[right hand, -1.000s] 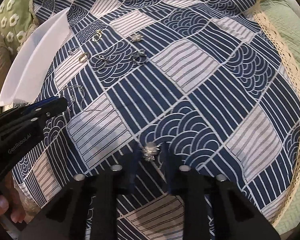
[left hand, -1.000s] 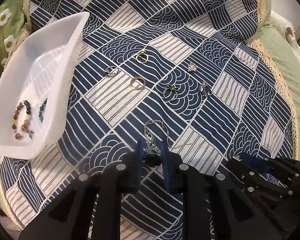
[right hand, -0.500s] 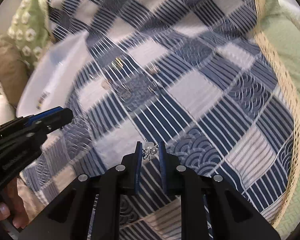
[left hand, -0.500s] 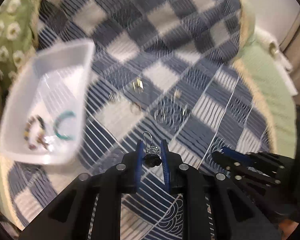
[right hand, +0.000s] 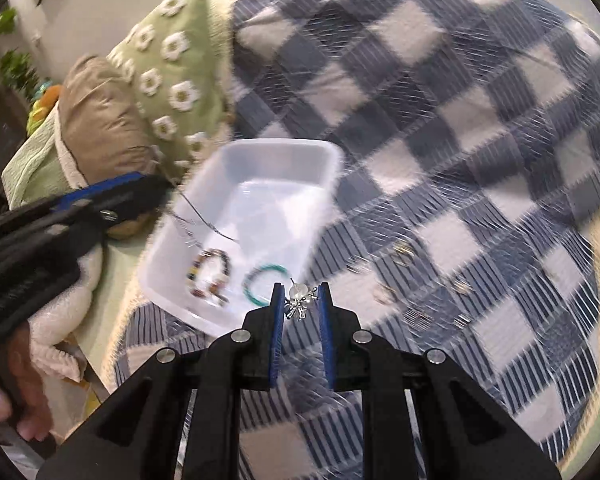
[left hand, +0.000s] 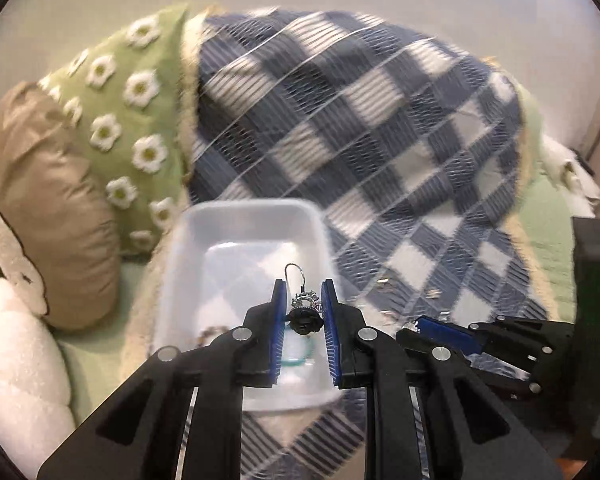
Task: Organize jewelry
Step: 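Lower both held pieces into the white tray and open both tools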
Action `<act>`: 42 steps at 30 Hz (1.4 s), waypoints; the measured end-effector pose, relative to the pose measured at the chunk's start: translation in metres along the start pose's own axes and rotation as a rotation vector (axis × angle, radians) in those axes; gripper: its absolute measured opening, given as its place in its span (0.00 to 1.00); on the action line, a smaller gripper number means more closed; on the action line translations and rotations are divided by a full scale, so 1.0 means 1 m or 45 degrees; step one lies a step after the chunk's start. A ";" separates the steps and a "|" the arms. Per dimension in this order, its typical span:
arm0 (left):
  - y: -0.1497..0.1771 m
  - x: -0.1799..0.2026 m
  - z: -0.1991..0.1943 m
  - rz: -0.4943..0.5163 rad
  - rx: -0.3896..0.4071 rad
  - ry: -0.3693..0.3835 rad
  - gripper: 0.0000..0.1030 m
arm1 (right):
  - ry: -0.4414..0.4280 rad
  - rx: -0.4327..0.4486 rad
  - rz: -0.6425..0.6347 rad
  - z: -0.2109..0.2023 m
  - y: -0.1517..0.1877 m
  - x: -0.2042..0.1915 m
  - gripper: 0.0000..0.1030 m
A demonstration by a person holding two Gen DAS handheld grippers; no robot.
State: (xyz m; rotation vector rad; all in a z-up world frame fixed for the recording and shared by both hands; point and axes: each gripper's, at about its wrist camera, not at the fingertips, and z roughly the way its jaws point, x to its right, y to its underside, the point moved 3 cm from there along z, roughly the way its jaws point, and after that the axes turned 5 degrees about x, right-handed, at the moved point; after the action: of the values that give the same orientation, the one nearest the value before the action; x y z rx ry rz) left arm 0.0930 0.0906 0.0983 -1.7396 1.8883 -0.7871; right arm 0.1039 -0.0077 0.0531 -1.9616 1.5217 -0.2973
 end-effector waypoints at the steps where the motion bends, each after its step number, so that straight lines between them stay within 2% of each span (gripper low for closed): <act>1: 0.002 -0.014 0.014 -0.021 -0.024 -0.009 0.16 | -0.006 -0.013 -0.012 0.010 0.000 -0.007 0.17; 7: 0.030 -0.071 0.089 -0.110 -0.208 -0.068 0.16 | 0.014 -0.127 -0.077 0.082 0.006 -0.032 0.17; 13: 0.043 -0.081 0.126 -0.087 -0.301 -0.111 0.16 | 0.043 -0.201 -0.106 0.127 0.012 -0.033 0.17; 20: 0.049 -0.078 0.147 -0.057 -0.325 -0.170 0.16 | 0.065 -0.208 -0.120 0.149 0.011 -0.029 0.17; 25: 0.051 -0.083 0.160 -0.118 -0.352 -0.177 0.16 | 0.080 -0.195 -0.153 0.152 0.009 -0.030 0.17; 33: 0.050 -0.080 0.164 -0.073 -0.336 -0.233 0.18 | 0.107 -0.200 -0.177 0.152 0.010 -0.029 0.17; 38: 0.048 -0.081 0.163 -0.074 -0.339 -0.235 0.18 | 0.117 -0.206 -0.188 0.152 0.011 -0.030 0.18; 42: 0.044 -0.087 0.155 -0.096 -0.316 -0.230 0.22 | 0.109 -0.202 -0.184 0.150 0.011 -0.031 0.26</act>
State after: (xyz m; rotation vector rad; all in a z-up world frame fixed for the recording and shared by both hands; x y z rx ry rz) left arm 0.1736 0.1621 -0.0497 -1.9678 1.8698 -0.4178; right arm 0.1657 0.0710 -0.0640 -2.2147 1.4993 -0.3342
